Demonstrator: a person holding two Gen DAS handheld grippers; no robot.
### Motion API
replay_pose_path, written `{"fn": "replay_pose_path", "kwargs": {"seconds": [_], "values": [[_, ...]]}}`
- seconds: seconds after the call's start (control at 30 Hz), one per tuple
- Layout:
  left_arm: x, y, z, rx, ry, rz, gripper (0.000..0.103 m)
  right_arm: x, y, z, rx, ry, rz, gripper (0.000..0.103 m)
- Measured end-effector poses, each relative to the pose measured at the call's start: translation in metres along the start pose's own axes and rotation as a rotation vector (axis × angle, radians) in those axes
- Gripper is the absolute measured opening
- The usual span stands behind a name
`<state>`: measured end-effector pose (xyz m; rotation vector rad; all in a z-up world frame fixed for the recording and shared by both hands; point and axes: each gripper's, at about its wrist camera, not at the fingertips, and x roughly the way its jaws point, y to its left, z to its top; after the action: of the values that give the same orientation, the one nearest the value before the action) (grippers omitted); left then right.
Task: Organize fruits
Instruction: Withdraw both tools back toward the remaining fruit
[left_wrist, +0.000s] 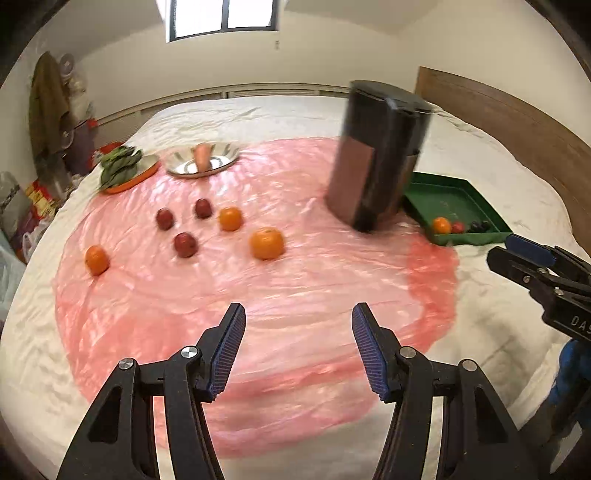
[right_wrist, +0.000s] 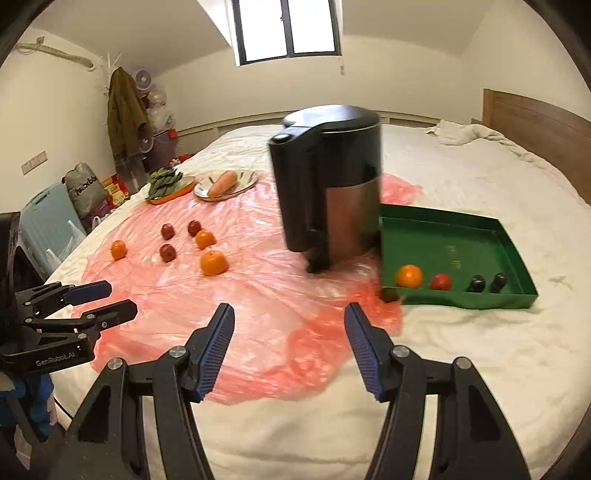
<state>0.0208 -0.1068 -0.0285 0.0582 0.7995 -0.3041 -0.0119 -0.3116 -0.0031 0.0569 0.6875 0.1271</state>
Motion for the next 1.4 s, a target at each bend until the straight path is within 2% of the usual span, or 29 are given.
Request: {"fn": "replay_pose_path", "kwargs": {"seconds": [0.43,0.83,0.97,1.4], "values": [[0.002,0.069,-0.016,-0.076,-0.001,0.092,0.055,0.034,0.036,0.003,-0.032,0.048,0.022,0.094],[0.011,0.155,-0.018,-0.196,-0.001,0.193,0.056,0.073,0.069,0.013,-0.068,0.081,0.063,0.095],[0.017,0.183,-0.016,-0.23,0.001,0.221,0.057,0.087,0.079,0.017,-0.072,0.093,0.08,0.101],[0.059,0.256,0.006,-0.322,0.021,0.232,0.059,0.153,0.112,0.044,-0.093,0.136,0.124,0.101]]}}
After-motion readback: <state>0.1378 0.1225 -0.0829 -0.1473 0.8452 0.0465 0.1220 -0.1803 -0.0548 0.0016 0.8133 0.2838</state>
